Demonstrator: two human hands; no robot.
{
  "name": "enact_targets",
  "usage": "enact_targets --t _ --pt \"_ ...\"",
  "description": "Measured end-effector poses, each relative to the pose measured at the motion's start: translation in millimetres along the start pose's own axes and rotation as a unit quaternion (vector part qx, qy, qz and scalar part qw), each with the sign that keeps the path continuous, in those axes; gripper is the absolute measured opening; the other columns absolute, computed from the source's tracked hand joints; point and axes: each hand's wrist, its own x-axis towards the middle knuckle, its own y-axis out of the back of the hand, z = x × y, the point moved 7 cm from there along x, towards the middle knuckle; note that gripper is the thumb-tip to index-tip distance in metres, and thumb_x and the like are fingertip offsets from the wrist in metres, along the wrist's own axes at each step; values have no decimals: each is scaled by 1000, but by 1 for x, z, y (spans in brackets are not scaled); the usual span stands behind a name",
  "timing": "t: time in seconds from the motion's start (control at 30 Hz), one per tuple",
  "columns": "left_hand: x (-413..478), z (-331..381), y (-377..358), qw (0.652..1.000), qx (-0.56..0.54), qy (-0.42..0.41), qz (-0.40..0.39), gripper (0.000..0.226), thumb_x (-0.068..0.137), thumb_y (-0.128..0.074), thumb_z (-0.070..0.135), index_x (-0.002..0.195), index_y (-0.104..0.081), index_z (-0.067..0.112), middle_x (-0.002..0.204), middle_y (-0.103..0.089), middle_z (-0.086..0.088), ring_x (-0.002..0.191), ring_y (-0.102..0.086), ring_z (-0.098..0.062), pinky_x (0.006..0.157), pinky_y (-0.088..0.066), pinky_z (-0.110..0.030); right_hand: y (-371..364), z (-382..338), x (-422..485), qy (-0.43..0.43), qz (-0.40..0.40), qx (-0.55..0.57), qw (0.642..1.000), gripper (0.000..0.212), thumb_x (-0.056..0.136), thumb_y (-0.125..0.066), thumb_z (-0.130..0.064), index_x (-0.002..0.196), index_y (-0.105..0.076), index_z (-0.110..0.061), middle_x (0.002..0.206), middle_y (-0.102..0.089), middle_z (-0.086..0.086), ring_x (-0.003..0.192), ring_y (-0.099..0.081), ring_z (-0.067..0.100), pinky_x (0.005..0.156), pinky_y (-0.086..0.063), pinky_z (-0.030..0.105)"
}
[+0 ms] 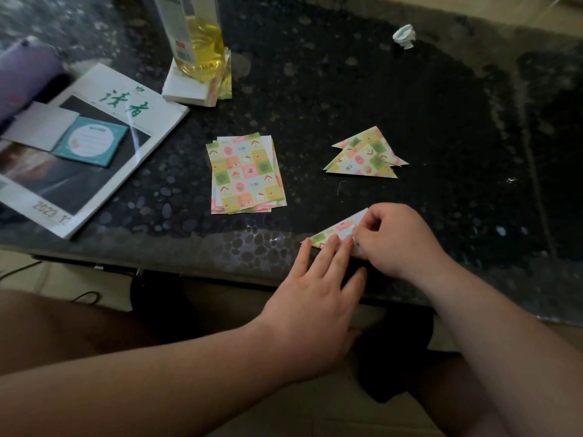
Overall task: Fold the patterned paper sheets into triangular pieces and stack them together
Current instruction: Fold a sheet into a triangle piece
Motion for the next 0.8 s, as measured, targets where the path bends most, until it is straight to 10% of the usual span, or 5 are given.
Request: enact_targets --t 0.8 --pt "0 1 1 1000 9 2 -3 83 101 -39 59 163 -5 14 167 16 -24 155 19 -39 123 4 -63 1 3 3 2 6 -2 1000 19 90 -70 -21 71 -65 -19 70 -65 -4 68 -59 11 56 -42 28"
